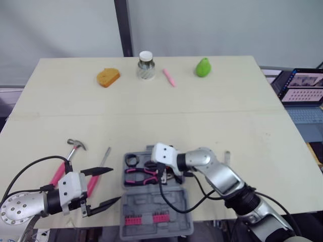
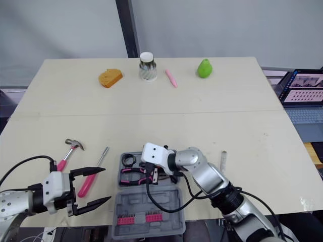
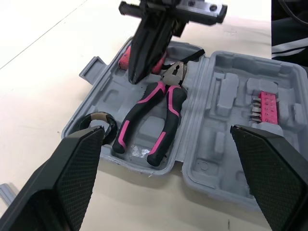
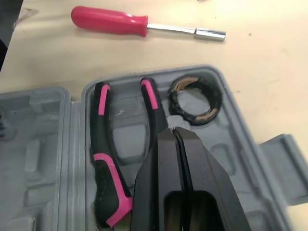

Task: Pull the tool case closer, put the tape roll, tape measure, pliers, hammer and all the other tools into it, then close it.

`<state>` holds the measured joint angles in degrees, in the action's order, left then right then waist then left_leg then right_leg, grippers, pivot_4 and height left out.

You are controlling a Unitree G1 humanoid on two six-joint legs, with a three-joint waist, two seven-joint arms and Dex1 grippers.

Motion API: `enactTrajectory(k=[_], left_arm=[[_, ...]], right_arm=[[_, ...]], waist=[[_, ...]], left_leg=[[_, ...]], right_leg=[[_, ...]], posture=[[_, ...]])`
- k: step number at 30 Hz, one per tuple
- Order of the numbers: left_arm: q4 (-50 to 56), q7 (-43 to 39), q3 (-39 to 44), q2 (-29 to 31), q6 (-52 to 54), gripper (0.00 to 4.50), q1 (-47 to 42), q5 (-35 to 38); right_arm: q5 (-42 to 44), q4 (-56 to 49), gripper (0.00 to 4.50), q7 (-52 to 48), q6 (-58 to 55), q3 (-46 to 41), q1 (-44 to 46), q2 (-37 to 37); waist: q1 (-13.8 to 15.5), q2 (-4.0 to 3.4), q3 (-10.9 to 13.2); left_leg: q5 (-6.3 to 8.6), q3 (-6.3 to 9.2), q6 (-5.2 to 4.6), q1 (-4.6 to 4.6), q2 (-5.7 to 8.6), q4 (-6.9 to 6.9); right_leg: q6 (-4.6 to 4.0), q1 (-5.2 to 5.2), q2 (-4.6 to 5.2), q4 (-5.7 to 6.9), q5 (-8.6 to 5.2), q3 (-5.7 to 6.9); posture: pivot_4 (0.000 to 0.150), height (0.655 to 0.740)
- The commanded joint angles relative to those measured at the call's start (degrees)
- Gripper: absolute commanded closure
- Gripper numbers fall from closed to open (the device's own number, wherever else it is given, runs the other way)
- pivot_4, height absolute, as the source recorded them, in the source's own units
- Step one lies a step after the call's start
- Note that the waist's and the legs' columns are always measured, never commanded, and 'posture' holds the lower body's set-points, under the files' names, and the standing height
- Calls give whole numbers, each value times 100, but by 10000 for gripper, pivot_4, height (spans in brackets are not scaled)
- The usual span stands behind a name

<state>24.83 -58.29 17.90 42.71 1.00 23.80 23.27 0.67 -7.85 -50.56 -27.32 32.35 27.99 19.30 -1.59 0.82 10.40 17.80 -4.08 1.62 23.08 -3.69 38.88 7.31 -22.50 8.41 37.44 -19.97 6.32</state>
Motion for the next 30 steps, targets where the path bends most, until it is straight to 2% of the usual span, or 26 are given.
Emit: enactTrajectory(k=[1,9,27,30], left_arm=[[175,46,-6,-13,-13,0,54,-14],[203,77,-19,-33,-11,0,63,-30],[162,147,-44,-25,-35,0,11,-78],[162,162,-40,-30,-25,0,5,-79]], right_arm=[[-45,70,44772,-8,294,43,-38,-57],[-253,317,44772,-46,568,192,-75,-34],[-1698,949,44772,-63,1846,892,-13,368],[-1730,973,44772,-91,1863,874,-63,305]], waist=[[-3,0,0],[0,0,0],[-3,-1,-6],[0,0,-8]], left_leg=[[0,0,0,0,0,0],[0,0,0,0,0,0],[0,-3,0,-13,-1,-2],[1,-4,1,-17,-1,-2]], right_leg=[[0,0,0,0,0,0],[0,0,0,0,0,0],[0,6,0,-2,0,-2],[0,7,0,-2,0,-4]], posture=[[1500,7400],[1500,7400],[1500,7400],[1500,7400]])
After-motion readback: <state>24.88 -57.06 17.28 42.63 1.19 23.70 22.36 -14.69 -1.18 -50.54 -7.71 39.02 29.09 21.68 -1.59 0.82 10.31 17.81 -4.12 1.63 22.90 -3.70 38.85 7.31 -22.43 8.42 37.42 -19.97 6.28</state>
